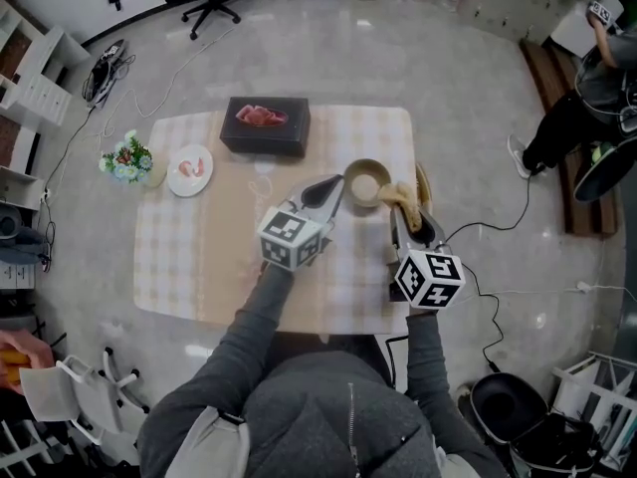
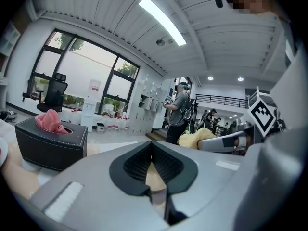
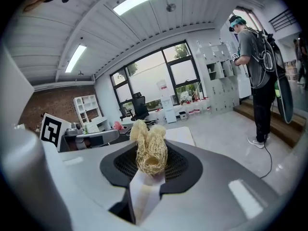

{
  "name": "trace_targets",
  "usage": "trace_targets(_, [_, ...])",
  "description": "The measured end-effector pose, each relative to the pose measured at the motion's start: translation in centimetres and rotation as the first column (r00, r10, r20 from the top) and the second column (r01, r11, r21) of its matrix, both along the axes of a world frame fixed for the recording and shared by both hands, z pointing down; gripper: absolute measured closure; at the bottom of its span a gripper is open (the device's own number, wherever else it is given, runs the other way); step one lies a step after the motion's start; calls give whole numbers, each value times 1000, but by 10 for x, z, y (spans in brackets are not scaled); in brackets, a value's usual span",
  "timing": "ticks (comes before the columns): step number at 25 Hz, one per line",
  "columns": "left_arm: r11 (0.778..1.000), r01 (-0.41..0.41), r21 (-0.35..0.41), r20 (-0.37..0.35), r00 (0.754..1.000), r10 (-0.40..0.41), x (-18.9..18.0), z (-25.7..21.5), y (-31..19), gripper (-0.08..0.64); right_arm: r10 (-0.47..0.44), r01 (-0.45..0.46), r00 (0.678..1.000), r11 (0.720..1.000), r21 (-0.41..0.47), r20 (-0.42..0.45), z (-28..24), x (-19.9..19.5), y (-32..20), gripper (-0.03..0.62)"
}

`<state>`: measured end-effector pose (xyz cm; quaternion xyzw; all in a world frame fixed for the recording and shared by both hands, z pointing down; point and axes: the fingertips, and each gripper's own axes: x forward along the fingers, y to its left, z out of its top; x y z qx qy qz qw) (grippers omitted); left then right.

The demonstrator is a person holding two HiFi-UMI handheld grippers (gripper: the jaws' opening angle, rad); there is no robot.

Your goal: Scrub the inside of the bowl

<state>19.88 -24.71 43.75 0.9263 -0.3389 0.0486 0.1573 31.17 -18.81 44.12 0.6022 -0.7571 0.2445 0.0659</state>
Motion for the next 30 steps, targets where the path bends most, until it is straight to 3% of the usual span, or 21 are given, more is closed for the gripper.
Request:
trace_targets(6, [1000, -2, 5, 11, 1000, 2, 5, 5, -15, 549, -49, 49, 999, 999, -2, -20, 0, 1, -18, 483])
trace_targets(18, [994, -106, 38, 69, 992, 103, 31, 22, -26, 548, -71, 71, 997, 997, -20, 7, 7, 2, -34, 483])
trace_targets(21, [988, -149, 32, 61, 987, 147, 38, 26, -27, 481, -69, 69, 998, 997, -25, 14, 10, 3, -36, 483])
trace_targets(26, [977, -214, 21, 114, 971, 210, 47, 35, -24, 323, -66, 66, 998, 997, -33, 22, 16, 4, -37, 483])
trace_targets(30, [960, -282, -4, 146, 949, 279, 54, 43, -18, 245, -64, 65, 998, 997, -35, 27, 18, 5, -38, 483])
